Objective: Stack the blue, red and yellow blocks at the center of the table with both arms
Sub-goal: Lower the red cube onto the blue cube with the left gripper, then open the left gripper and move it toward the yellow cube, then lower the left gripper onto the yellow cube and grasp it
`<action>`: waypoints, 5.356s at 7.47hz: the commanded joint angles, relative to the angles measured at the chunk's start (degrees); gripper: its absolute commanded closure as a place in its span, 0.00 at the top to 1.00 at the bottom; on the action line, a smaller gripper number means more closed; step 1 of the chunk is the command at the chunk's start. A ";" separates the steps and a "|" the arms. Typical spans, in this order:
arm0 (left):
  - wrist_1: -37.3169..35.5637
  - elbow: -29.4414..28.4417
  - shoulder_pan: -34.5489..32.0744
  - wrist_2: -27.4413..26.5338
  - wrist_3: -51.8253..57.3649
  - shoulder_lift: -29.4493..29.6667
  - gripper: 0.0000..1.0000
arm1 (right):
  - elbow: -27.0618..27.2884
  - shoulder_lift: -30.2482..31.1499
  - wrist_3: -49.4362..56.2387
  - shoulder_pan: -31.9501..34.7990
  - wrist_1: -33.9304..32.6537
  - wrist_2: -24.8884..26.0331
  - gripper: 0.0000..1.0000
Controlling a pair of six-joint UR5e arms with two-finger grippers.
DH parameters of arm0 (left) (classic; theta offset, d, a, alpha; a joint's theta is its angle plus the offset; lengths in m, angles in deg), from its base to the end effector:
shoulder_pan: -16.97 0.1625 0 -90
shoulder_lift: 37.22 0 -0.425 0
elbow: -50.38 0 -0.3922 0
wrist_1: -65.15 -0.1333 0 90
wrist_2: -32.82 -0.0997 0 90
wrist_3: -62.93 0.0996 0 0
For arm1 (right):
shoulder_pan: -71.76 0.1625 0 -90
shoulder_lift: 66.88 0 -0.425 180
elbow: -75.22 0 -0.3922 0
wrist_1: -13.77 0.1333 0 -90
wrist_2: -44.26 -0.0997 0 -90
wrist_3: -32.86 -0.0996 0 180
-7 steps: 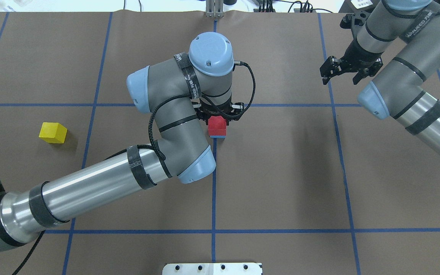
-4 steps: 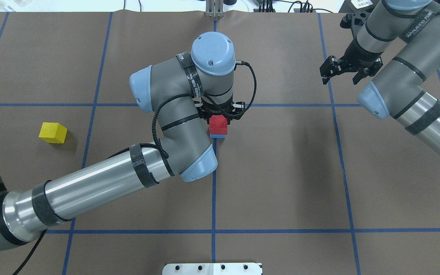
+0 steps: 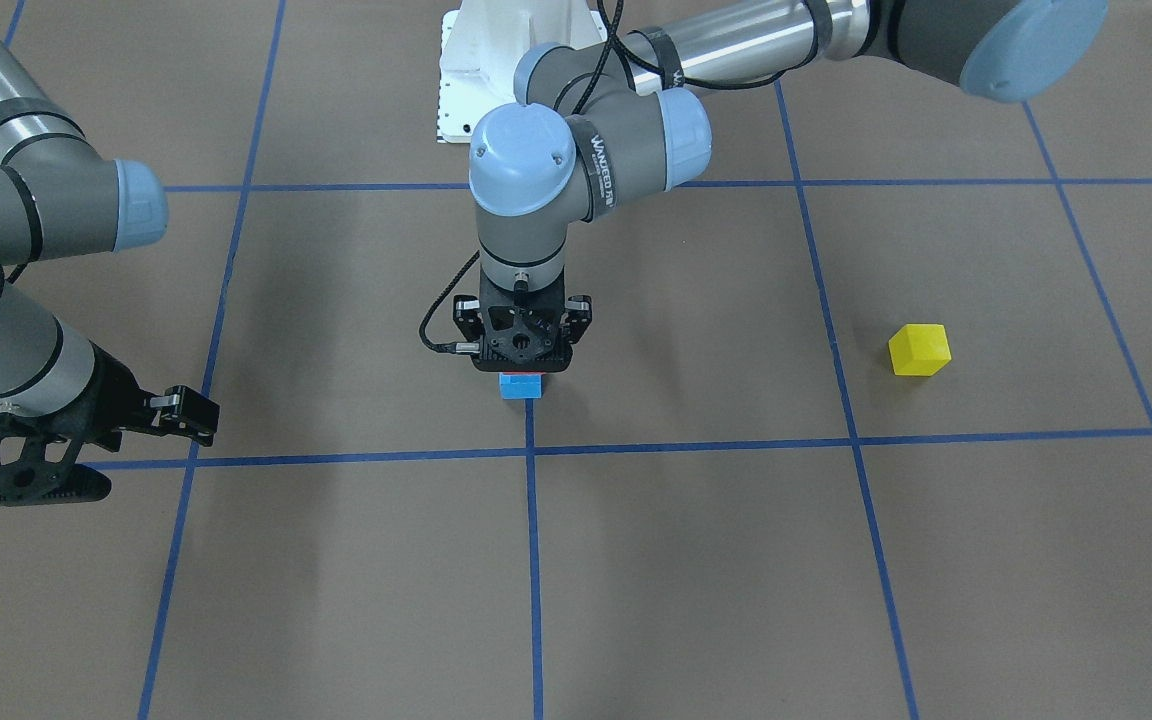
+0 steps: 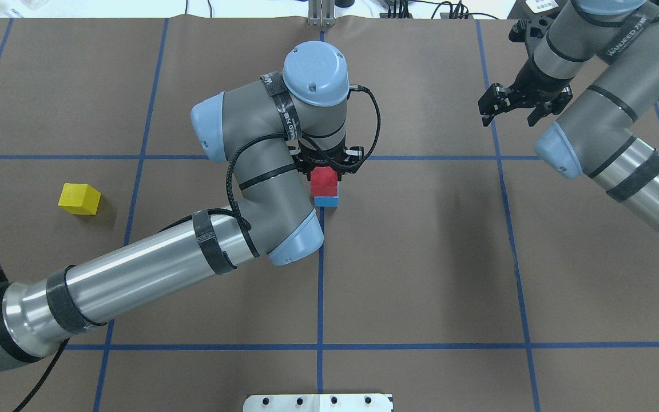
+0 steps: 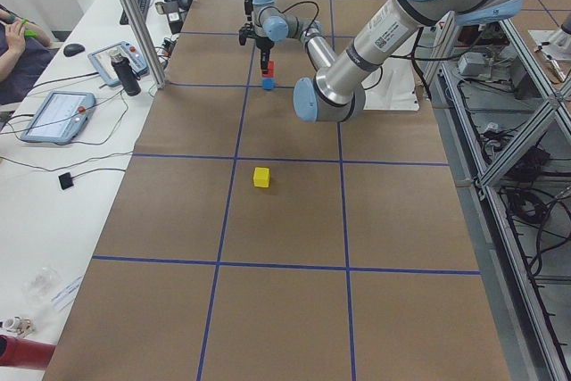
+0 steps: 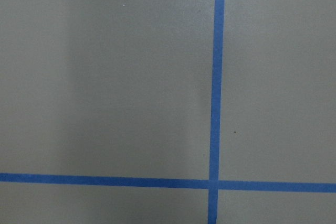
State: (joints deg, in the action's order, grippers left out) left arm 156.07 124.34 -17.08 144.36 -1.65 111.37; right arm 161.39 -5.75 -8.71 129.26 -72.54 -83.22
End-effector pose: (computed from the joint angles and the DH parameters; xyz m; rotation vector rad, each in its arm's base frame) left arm 0.5985 -0.5212 0.1174 0.0612 0.8275 0.0007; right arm -0.3073 -0.6176 0.3901 0.0002 -0.8012 -0.0142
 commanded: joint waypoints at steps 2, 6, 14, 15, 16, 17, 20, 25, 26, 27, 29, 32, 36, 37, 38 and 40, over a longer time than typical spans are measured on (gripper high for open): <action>1.80 -1.71 -0.05 0.00 -0.20 0.30 0.00 | -0.04 0.13 0.08 -0.02 0.00 0.03 0.99; 2.78 -2.42 0.04 0.00 -1.25 0.30 0.69 | -0.04 0.13 -0.01 -0.02 0.00 0.03 0.99; 1.37 14.02 -7.86 9.13 -0.64 -8.42 1.00 | 0.05 0.13 0.78 1.30 0.09 -0.06 0.99; -0.11 23.33 -10.39 9.05 -0.29 -17.63 1.00 | 0.05 0.13 0.70 1.74 0.09 -0.14 1.00; -0.56 29.51 -13.12 9.05 0.93 -25.46 1.00 | 0.05 0.13 0.26 1.83 0.09 -0.06 0.99; -0.56 30.97 -14.62 8.79 7.30 -30.50 1.00 | 0.05 0.13 0.00 1.83 0.09 0.12 0.99; 6.59 30.72 -17.63 8.79 22.73 -46.23 1.00 | 0.05 0.30 -0.10 1.74 0.97 0.47 0.99; 12.00 27.48 -17.54 8.44 21.16 -50.33 1.00 | -0.13 0.57 -0.01 1.74 0.97 0.38 0.99; 12.00 25.99 -17.45 8.44 21.33 -49.81 1.00 | -0.04 0.48 -0.09 1.74 0.97 0.38 0.99; 12.00 25.10 -17.28 8.44 21.42 -49.71 1.00 | -0.04 0.48 -0.10 1.65 0.97 0.38 1.00; 13.14 22.73 -17.10 8.44 21.51 -48.93 1.00 | -0.04 0.48 -0.10 1.65 0.97 0.38 0.99; 15.70 20.17 -17.10 8.53 21.51 -48.75 1.00 | 0.05 0.48 -0.10 1.65 0.97 0.38 1.00; 15.78 19.38 -17.01 8.61 21.34 -48.31 1.00 | 0.05 0.65 -0.10 1.65 0.97 0.47 0.99; 15.78 19.38 -17.01 8.79 21.34 -48.31 1.00 | 0.13 0.65 -0.10 1.65 0.97 0.47 0.99; 15.70 19.29 -17.01 8.88 21.42 -48.31 0.99 | 0.05 0.65 -0.10 1.65 0.97 0.47 1.00; 15.70 19.21 -16.75 8.88 21.34 -48.22 0.99 | 0.05 0.92 0.08 1.65 0.97 0.47 0.99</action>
State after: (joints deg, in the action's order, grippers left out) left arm 171.81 143.66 -34.00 153.21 19.71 63.12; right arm 161.45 -4.99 -8.73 130.92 -71.57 -82.75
